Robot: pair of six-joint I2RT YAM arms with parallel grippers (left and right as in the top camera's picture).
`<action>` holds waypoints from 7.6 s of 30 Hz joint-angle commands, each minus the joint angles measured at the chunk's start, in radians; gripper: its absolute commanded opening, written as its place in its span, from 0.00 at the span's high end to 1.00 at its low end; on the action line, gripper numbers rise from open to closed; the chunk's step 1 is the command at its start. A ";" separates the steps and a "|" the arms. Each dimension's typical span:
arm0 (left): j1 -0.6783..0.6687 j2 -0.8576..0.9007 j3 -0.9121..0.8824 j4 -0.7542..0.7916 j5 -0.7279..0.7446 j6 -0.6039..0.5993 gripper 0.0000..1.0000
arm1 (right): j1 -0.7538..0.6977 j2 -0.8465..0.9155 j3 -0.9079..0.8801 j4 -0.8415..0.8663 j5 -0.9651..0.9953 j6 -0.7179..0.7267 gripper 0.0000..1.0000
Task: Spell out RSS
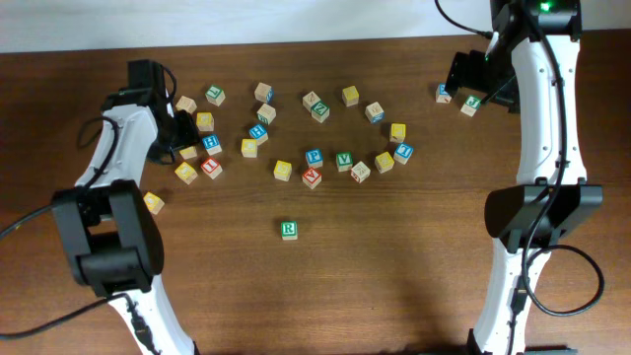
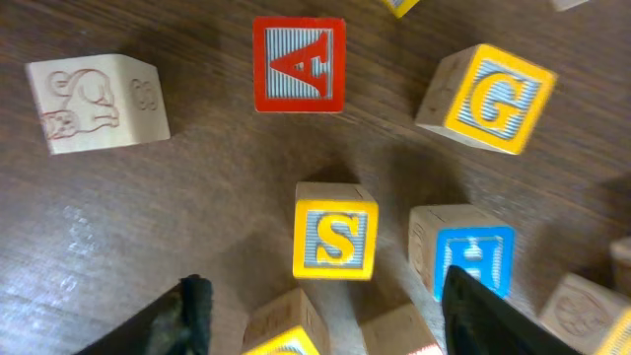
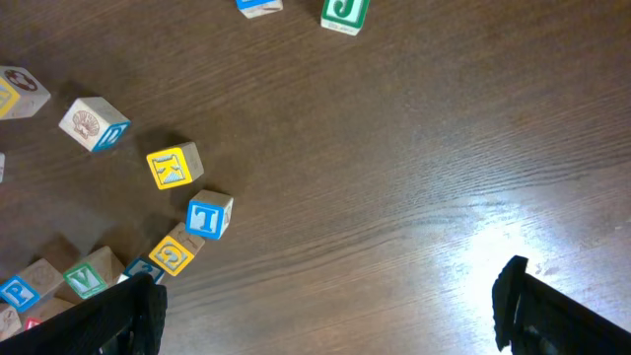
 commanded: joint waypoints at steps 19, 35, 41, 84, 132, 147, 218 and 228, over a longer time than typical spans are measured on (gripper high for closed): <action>0.002 0.105 0.003 0.076 -0.008 0.003 0.58 | -0.005 -0.012 0.000 -0.002 0.008 -0.007 0.02; 0.002 0.111 0.003 0.096 -0.008 0.110 0.61 | -0.005 -0.012 0.000 -0.002 0.008 -0.007 0.02; 0.003 0.145 0.005 0.084 -0.008 0.112 0.65 | -0.005 -0.012 0.000 -0.002 0.008 -0.007 0.02; -0.722 -0.296 -0.290 -0.198 0.022 -0.439 0.84 | -0.005 -0.012 0.000 -0.002 0.008 -0.007 0.02; -0.795 -0.266 -0.422 0.130 0.262 -0.357 0.85 | -0.005 -0.012 0.000 -0.002 0.008 -0.007 0.02; -0.795 -0.260 -0.424 0.368 -0.030 -0.244 0.86 | -0.005 -0.012 0.000 -0.002 0.008 -0.007 0.02; -0.784 -0.195 -0.415 0.312 -0.307 0.419 0.78 | -0.005 -0.012 0.000 -0.002 0.008 -0.007 0.02; -0.785 -0.106 -0.425 0.306 -0.567 0.212 0.70 | -0.005 -0.012 0.000 -0.002 0.008 -0.007 0.02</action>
